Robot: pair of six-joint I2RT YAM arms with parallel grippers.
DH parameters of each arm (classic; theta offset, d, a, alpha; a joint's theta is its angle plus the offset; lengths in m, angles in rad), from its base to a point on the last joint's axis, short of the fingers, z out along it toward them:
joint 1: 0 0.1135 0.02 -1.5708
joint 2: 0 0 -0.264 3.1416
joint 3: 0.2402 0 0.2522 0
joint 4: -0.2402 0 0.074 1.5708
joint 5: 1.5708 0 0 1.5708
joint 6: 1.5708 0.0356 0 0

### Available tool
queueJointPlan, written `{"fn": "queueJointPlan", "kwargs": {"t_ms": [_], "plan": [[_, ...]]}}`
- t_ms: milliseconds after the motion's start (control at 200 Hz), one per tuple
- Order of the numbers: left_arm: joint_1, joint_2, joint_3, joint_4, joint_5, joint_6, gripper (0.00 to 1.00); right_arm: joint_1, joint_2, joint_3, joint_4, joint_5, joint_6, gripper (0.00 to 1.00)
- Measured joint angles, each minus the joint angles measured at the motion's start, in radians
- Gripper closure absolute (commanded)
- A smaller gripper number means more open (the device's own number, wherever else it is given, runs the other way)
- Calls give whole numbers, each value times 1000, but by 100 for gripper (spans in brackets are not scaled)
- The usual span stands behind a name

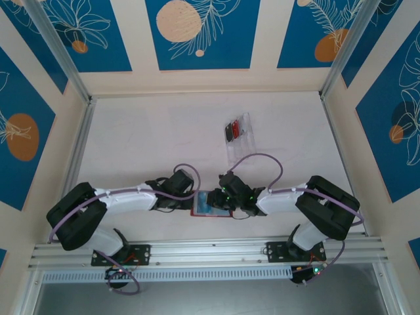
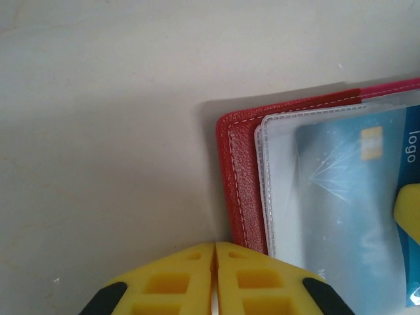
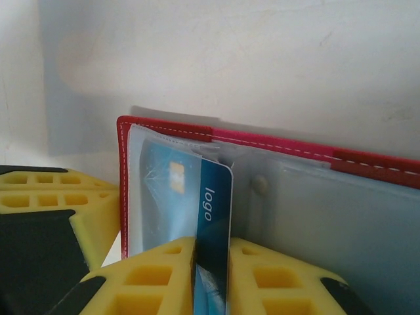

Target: Put the credit cards into the card holder

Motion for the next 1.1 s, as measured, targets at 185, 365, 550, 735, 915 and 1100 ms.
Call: {"fn": "queueJointPlan", "kwargs": {"t_ms": [185,365,550,735,915,1100], "plan": [[0,0,0,0,0,0,91,5,10,27,-29,-11,-25,72],[0,1,0,0,0,0,91,6,8,53,-87,-14,-51,71],[0,2,0,1,0,-1,91,6,-43,74,-219,-4,-74,55],[0,14,0,4,0,-1,91,5,-114,76,-339,3,-97,54],[0,17,1,5,0,-1,91,-15,-153,87,-410,4,-126,91],[0,20,4,2,4,0,91,-31,-118,160,-485,31,-157,100]]}}
